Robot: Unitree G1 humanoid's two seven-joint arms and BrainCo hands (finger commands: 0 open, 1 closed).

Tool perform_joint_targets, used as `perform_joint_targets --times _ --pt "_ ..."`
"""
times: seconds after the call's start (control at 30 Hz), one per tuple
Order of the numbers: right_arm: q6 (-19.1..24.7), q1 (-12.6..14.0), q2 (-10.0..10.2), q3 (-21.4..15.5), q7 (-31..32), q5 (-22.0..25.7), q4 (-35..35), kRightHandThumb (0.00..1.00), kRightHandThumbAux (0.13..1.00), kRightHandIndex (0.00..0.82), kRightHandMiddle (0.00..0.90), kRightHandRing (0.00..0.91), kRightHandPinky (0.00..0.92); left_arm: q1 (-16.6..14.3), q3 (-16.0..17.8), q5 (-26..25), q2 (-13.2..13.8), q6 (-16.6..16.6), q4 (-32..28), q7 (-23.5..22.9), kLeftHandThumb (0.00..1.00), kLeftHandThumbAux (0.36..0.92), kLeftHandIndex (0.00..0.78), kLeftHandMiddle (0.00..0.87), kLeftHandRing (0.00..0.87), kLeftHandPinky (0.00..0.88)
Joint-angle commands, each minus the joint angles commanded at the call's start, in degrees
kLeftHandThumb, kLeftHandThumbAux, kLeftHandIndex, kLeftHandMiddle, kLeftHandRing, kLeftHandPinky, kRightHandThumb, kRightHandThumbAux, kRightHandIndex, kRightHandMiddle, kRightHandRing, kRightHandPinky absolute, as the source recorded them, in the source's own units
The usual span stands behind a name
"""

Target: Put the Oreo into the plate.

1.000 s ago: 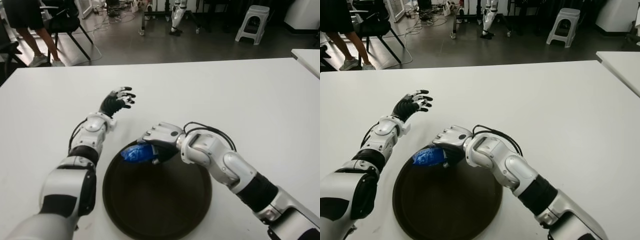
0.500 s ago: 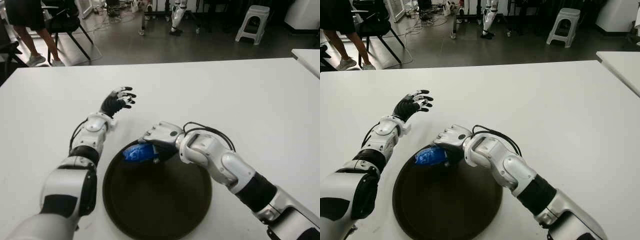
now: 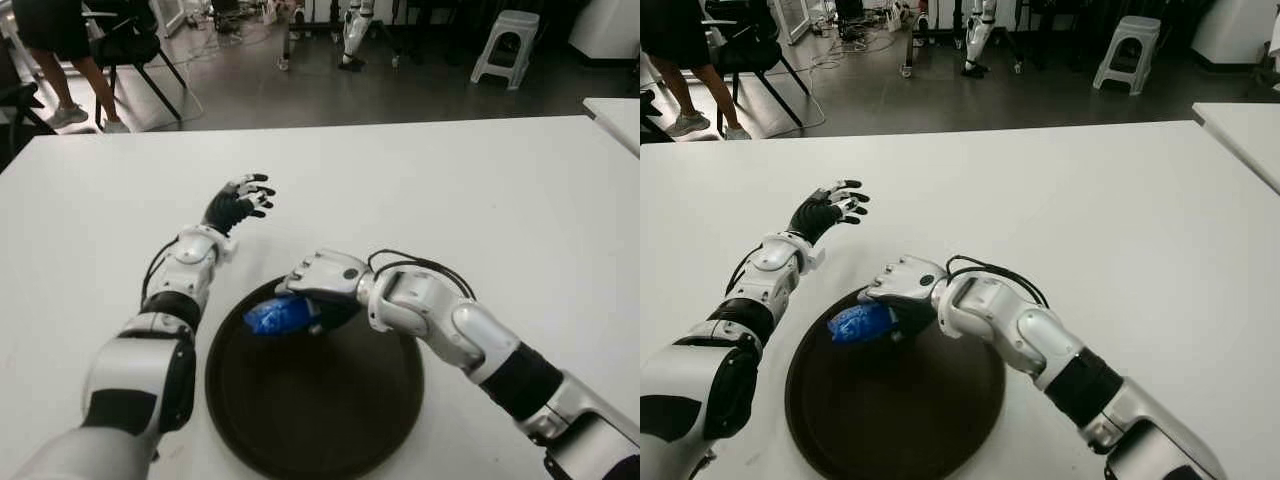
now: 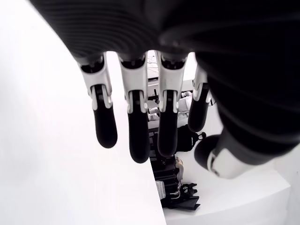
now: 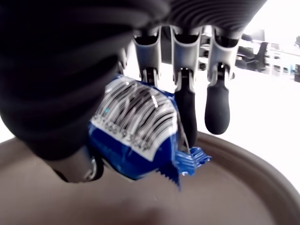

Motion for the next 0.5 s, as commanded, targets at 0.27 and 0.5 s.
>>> perform_joint_targets --times 0.27,0.5 --pt "0.68 -0.07 0.18 -1.09 2.86 2.66 -0.20 0.012 0.702 0.011 0.013 0.012 0.010 0.01 -0.13 0.11 0.06 0.04 -0.03 -0.01 0.069 0.609 0.211 0.328 0.341 0.346" --pt "0.48 -0.36 0.11 -1.88 3.68 3.65 0.03 0.000 0.664 0.000 0.000 0.000 0.000 0.09 -0.06 0.04 -0.12 0.08 -0.12 0.60 0.101 0.633 0.217 0.339 0.354 0.364"
